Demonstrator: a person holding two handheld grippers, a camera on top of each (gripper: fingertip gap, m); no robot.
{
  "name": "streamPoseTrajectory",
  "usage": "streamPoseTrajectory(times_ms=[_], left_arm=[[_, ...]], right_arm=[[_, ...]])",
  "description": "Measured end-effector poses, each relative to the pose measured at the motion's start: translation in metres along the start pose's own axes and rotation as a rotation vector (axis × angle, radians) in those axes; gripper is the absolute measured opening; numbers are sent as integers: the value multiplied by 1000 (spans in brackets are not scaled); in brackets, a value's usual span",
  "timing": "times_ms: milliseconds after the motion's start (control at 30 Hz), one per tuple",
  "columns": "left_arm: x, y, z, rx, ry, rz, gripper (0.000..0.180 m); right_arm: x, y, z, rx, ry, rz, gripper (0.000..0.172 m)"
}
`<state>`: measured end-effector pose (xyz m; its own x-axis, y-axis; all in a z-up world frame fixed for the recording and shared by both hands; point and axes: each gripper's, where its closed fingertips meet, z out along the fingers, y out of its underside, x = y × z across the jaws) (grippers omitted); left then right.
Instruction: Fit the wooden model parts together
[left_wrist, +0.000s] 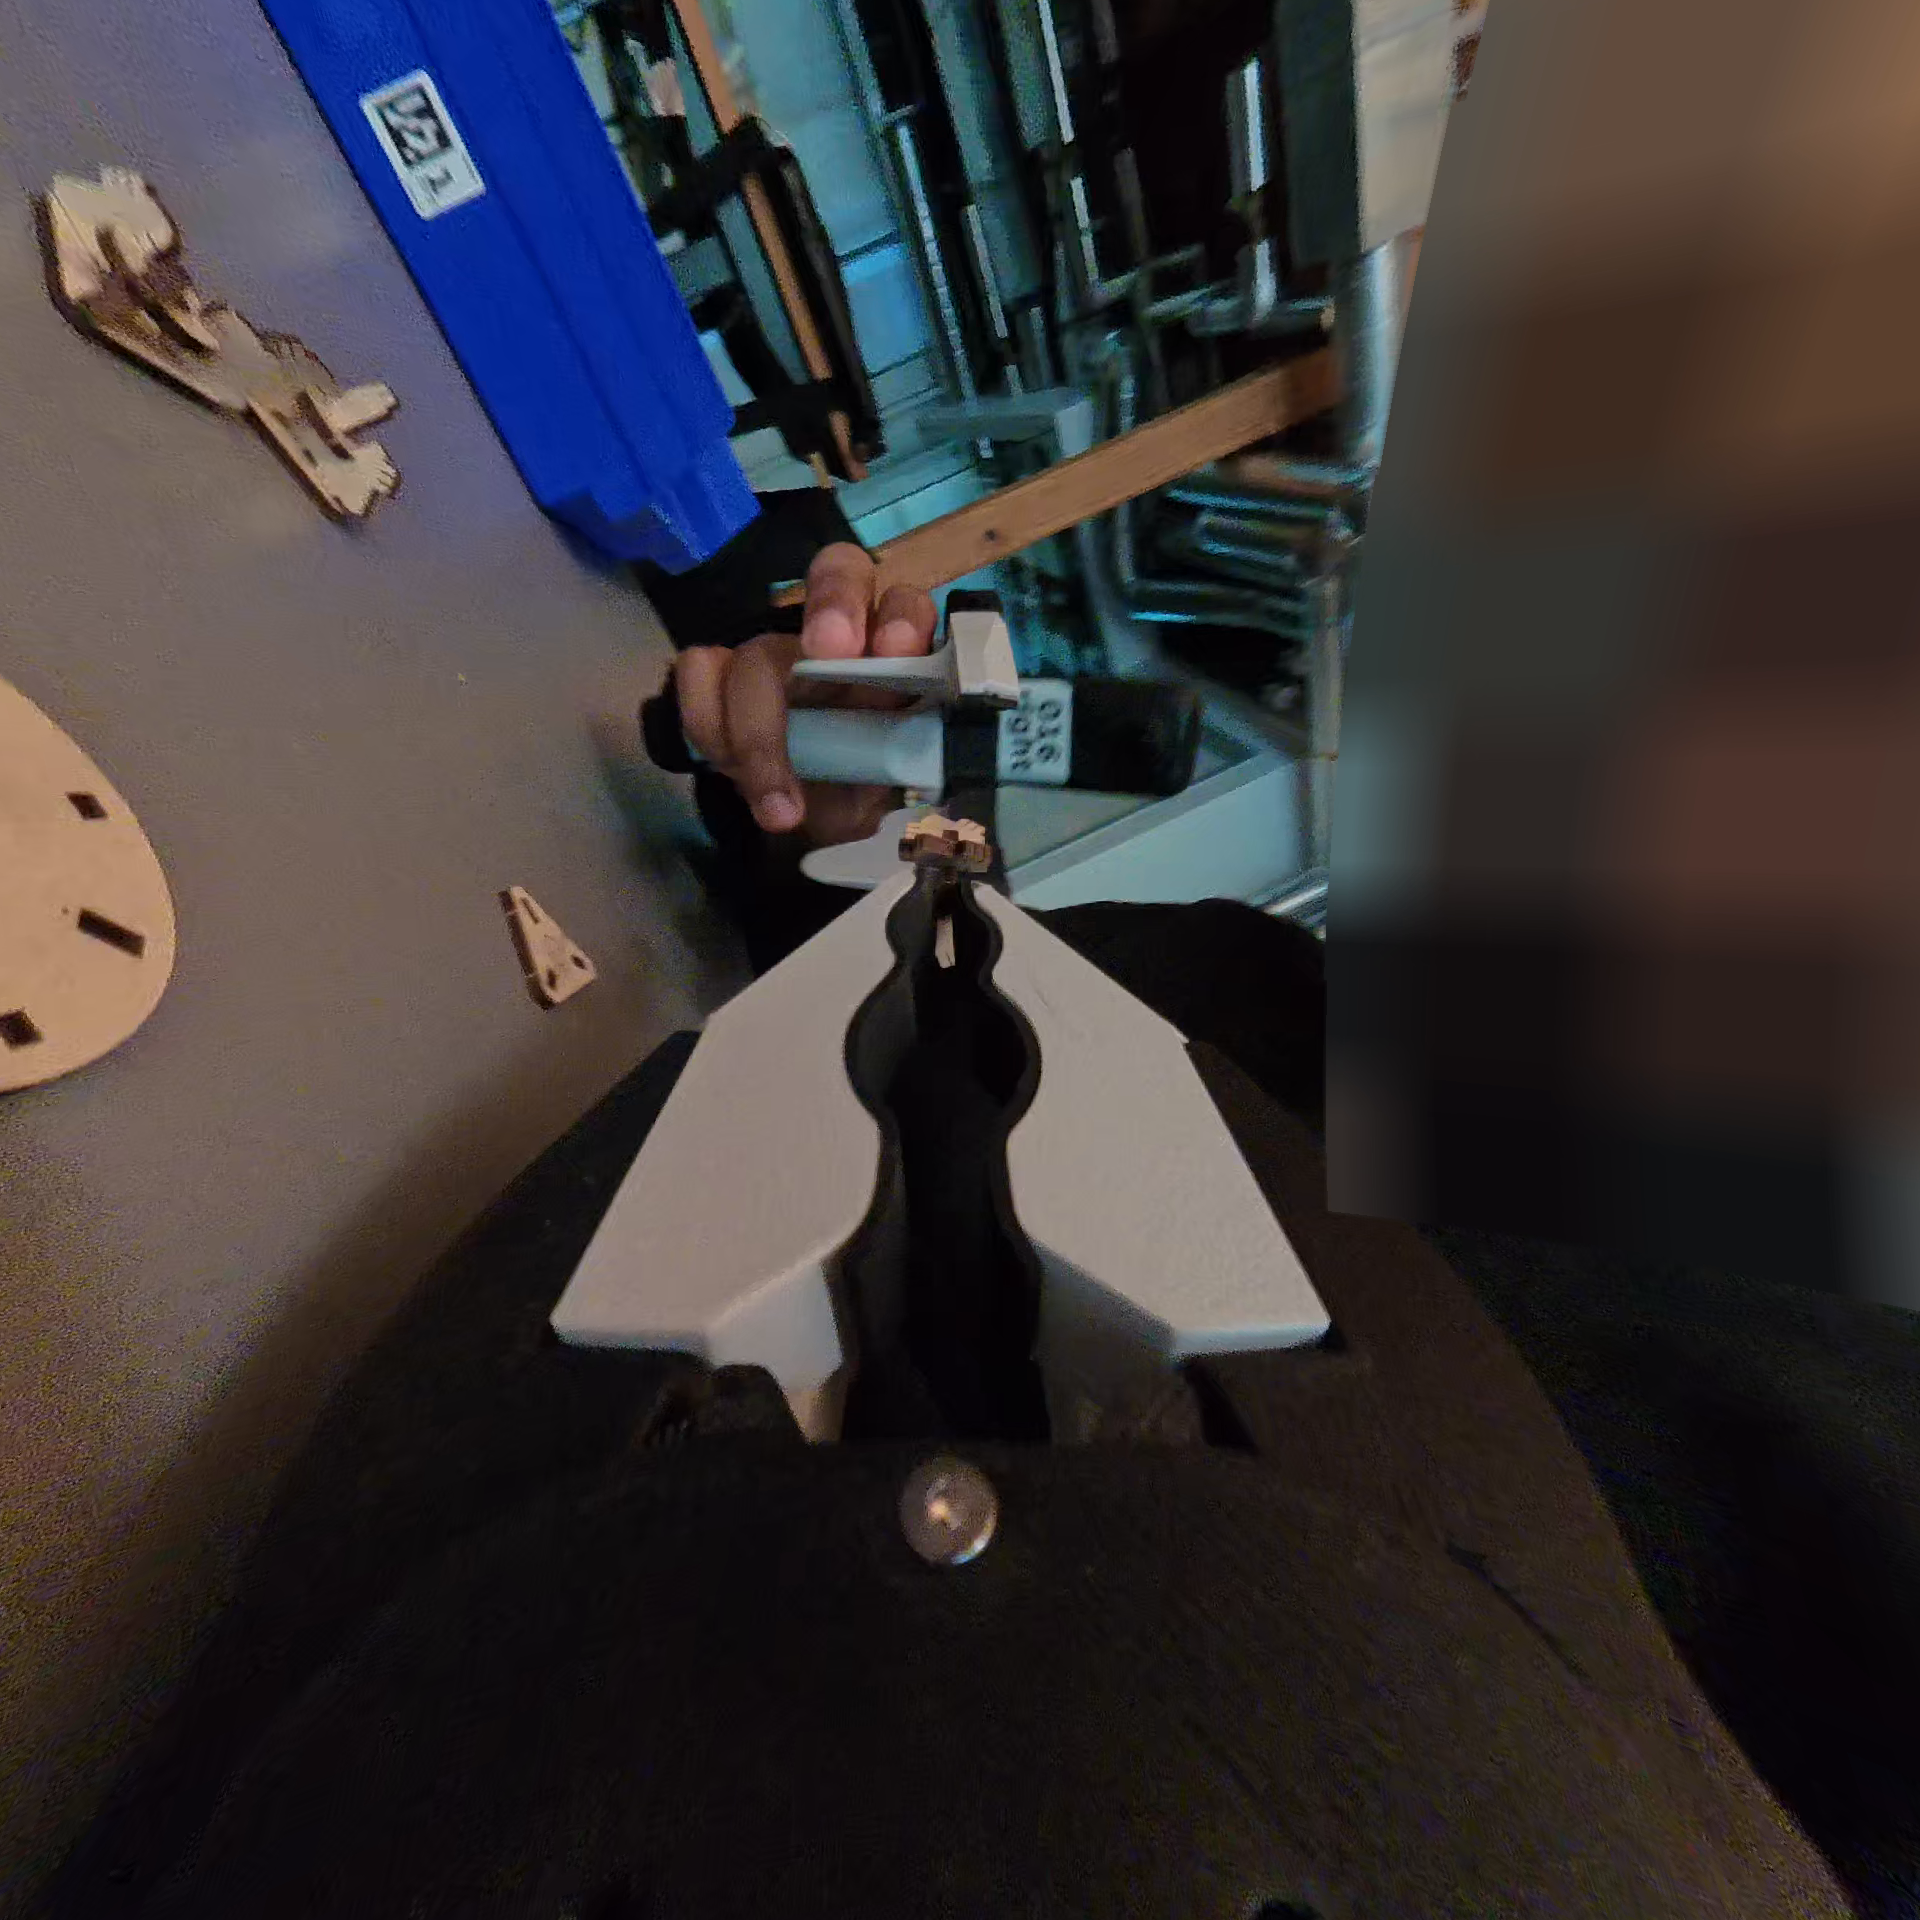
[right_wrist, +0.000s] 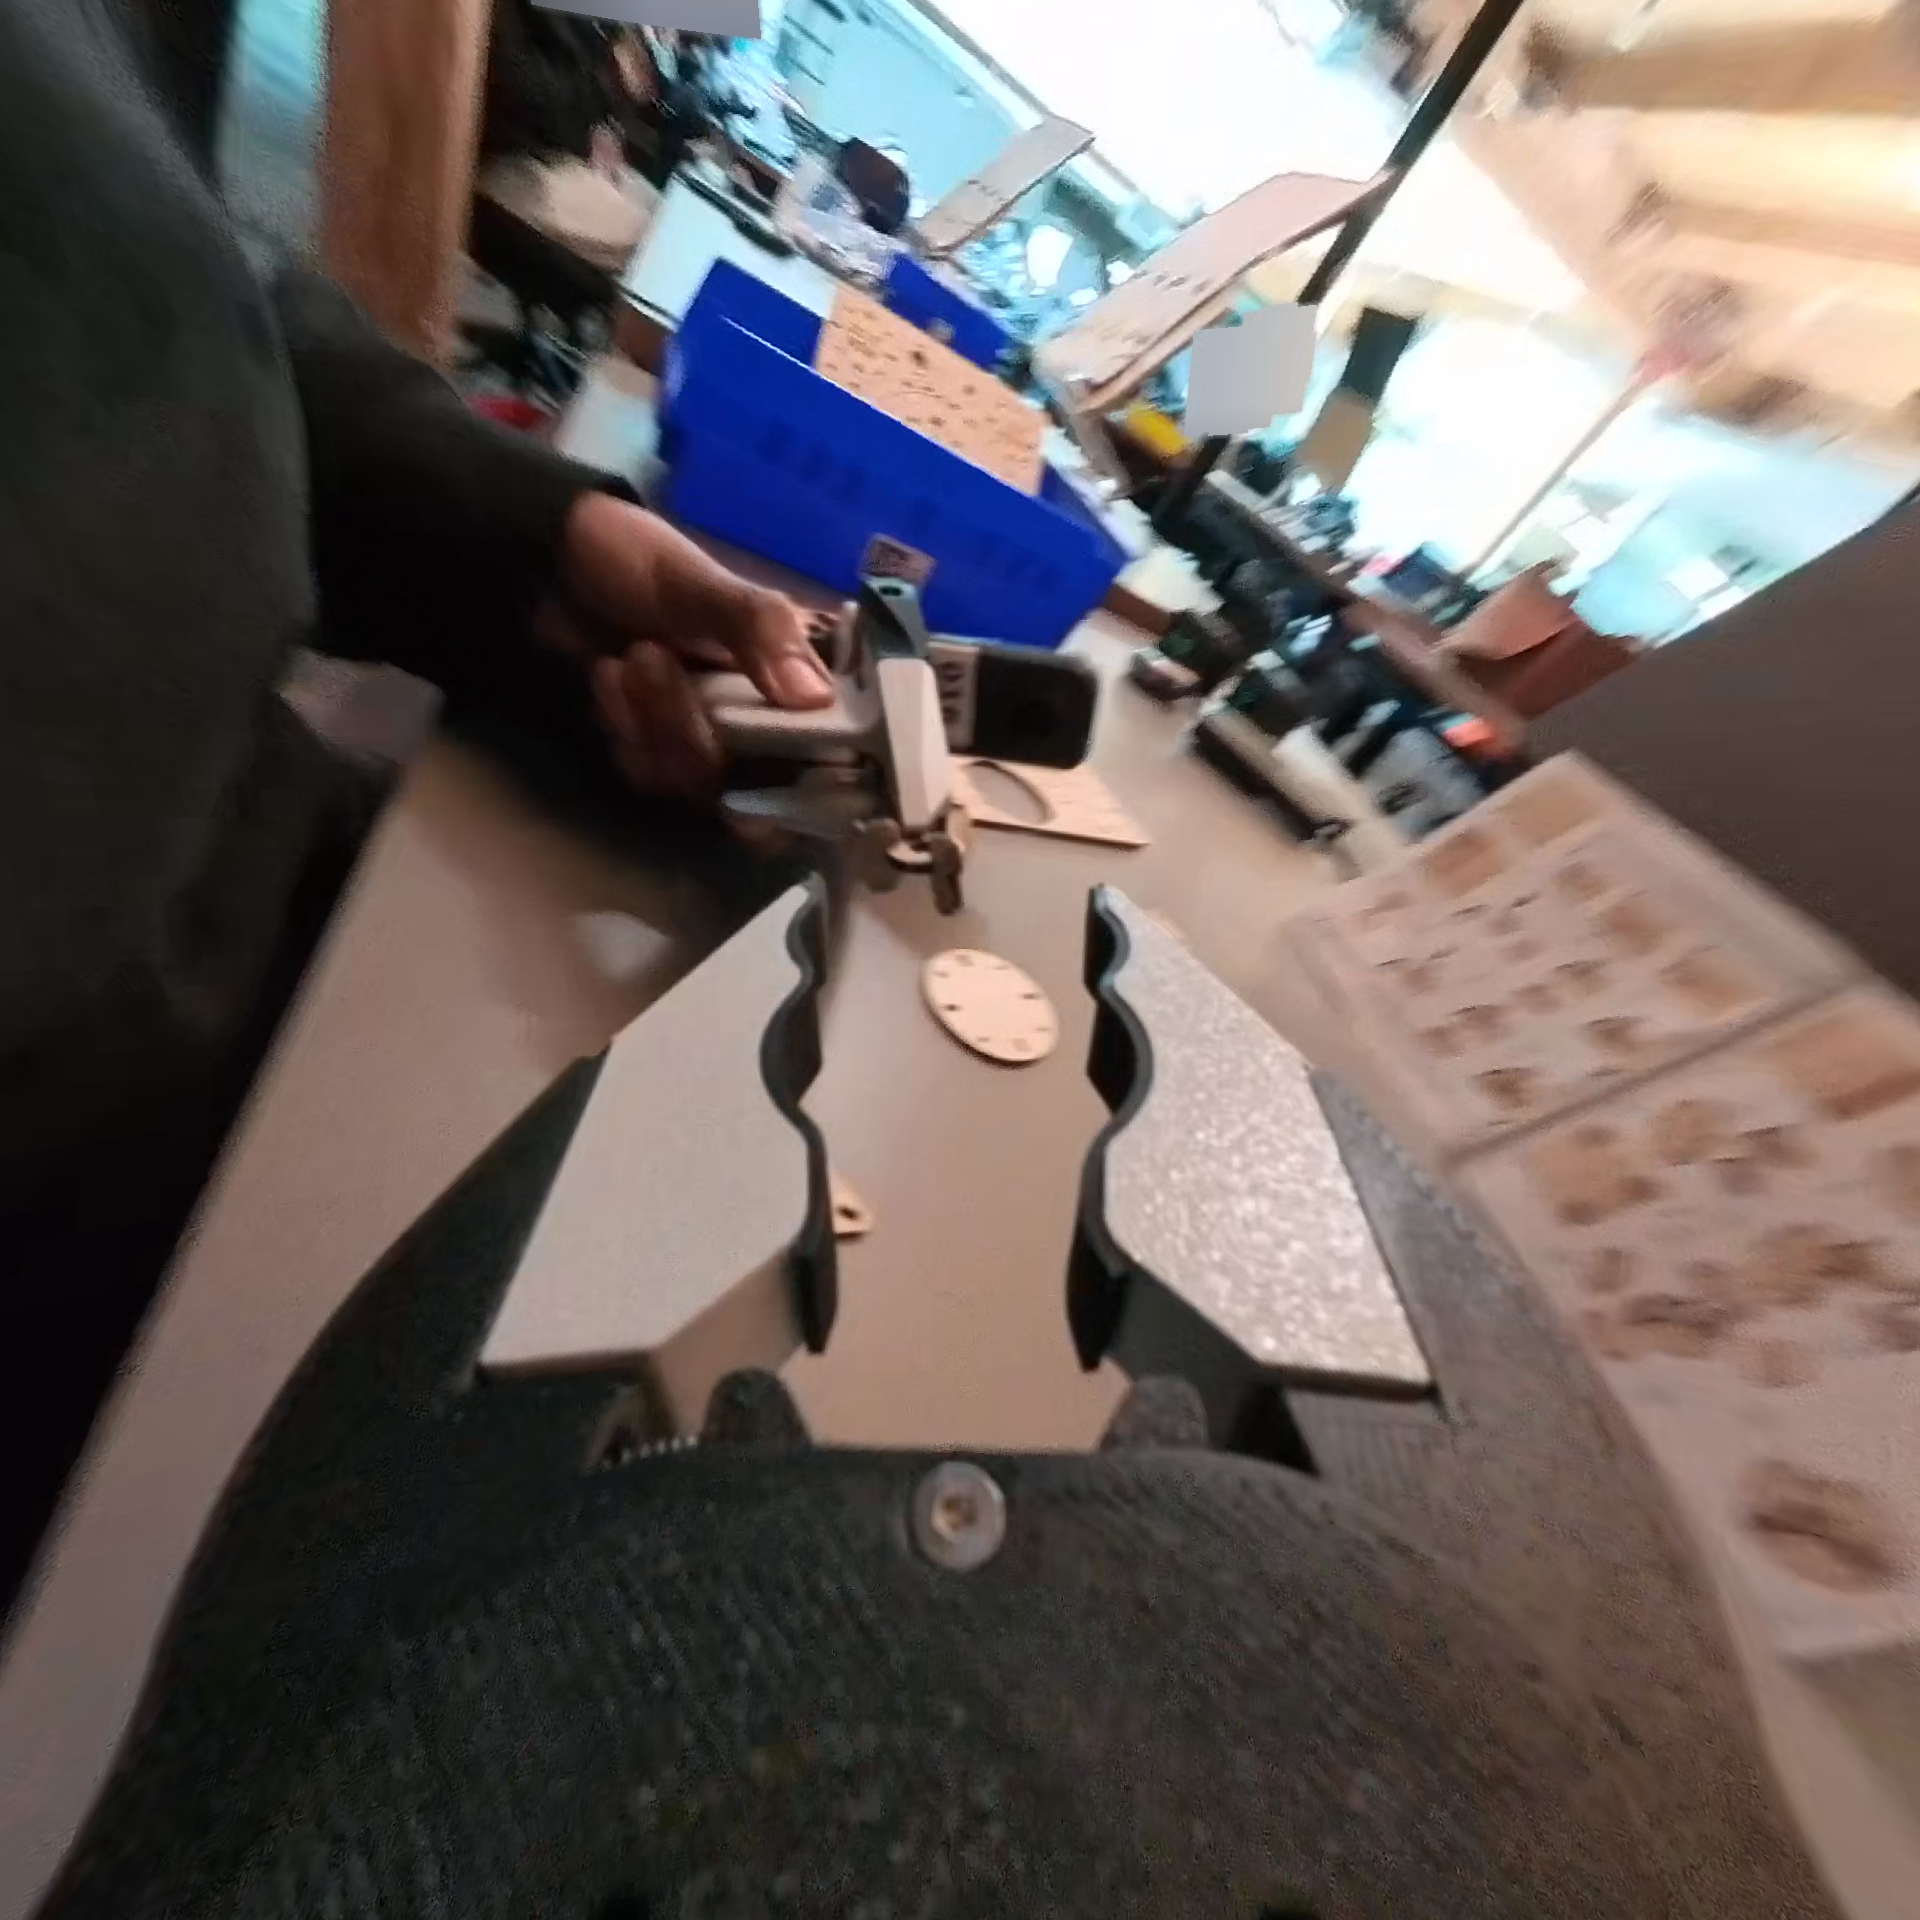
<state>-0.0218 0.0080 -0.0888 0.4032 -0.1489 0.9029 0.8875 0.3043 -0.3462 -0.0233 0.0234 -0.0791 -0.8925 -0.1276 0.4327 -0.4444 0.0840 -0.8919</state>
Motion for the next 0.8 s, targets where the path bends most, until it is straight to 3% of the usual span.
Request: streamPoseTrajectory(times_ms=[67, 167, 400, 567, 800], left_arm=[[-1, 6, 3, -26, -46, 79, 2], [1, 12, 5, -48, -58, 137, 2], [-2, 19, 8, -86, -87, 166, 2], [-3, 20, 8, -91, -100, 178, 2], [-5, 19, 8, -90, -100, 165, 2]], right_arm=[[-7, -2, -3, 11, -79, 67, 45], [-13, 4, -4, -24, -111, -17, 25], [-15, 3, -1, -22, -126, -112, 2], [-15, 6, -1, -42, -142, -137, 8], [-14, 9, 0, -47, -138, -161, 1]])
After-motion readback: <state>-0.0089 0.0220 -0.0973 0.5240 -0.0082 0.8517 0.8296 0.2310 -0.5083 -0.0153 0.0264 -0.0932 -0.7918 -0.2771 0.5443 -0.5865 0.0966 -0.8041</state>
